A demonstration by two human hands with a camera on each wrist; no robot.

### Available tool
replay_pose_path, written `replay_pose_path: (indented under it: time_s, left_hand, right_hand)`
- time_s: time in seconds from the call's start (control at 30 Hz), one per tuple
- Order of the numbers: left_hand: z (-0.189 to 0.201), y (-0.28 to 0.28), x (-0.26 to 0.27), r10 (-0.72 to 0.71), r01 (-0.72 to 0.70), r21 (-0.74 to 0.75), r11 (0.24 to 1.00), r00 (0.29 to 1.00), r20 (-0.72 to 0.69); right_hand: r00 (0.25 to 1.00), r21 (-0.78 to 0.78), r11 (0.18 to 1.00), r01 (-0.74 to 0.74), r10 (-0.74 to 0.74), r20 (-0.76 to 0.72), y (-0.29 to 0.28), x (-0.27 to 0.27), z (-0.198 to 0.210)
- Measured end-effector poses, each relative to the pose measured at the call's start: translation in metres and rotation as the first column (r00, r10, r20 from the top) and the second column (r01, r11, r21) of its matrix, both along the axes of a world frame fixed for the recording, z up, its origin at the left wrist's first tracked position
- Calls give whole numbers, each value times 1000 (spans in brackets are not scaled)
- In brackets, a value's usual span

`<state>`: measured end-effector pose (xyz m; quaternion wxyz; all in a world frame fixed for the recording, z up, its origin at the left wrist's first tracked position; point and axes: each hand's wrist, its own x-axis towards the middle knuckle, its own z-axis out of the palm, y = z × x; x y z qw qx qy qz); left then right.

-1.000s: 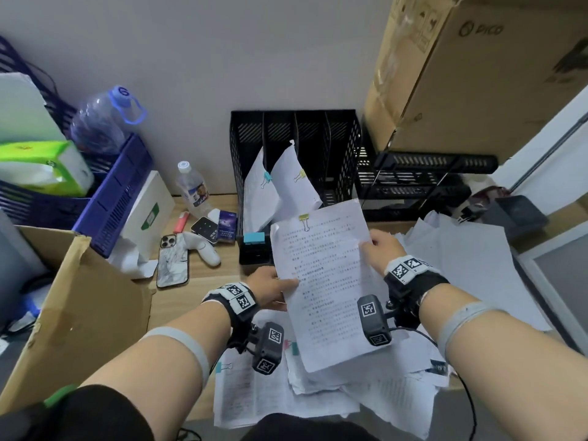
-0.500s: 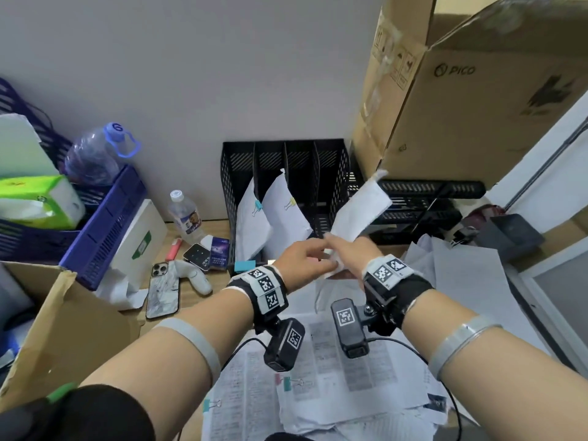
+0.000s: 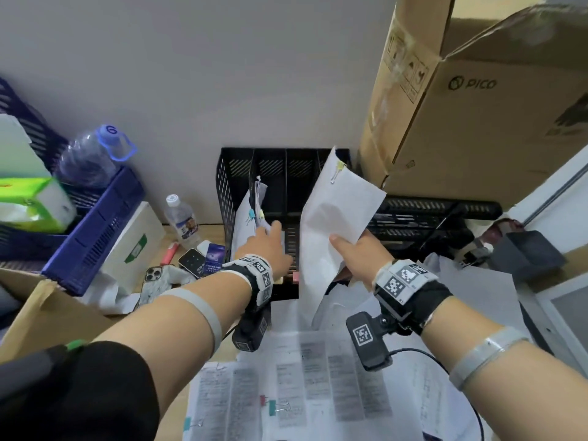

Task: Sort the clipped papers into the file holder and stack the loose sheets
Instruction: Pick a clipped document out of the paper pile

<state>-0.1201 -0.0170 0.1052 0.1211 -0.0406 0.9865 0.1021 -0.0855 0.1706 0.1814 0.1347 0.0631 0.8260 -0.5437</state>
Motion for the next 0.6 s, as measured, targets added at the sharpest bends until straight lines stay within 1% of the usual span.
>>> replay_pose_path:
  time_s: [0.07,0.17,0.27,0.4,0.47,0.53,0.6]
  left_hand:
    - [4,-10,-4,72,-68,65,996,996,-60]
    - [11,-23,-5,117,-104,126,987,988,-99]
    - [16,-34,-6,166,-145,168,975,979,-116]
    - [17,-45,-7,177,-138,216,967,969,-171]
    - [18,-48,-7,195,-149,247,957,965,-174]
    - [17,-50,-7,216,-167,263,950,961,-174]
    - [13,-51,-7,231,-175,280,944,957,-178]
  right_hand:
    - [999,-14,999,-49,49,7,-7,-7,4]
    - [994,25,994,-109,110,-22,-23,-24,3]
    - [990,47,992,-117,121,-76,-43,-47,0]
    - [984,81,991,-103,113,-136,-72,-73,-6]
    - [980,168,975,-143,164,-117,-85,-80,-18]
    - [978,259,950,-172,195,-67,-93,-85,-34]
    - [981,281,942,-184,195,-10,-100,-87,-46]
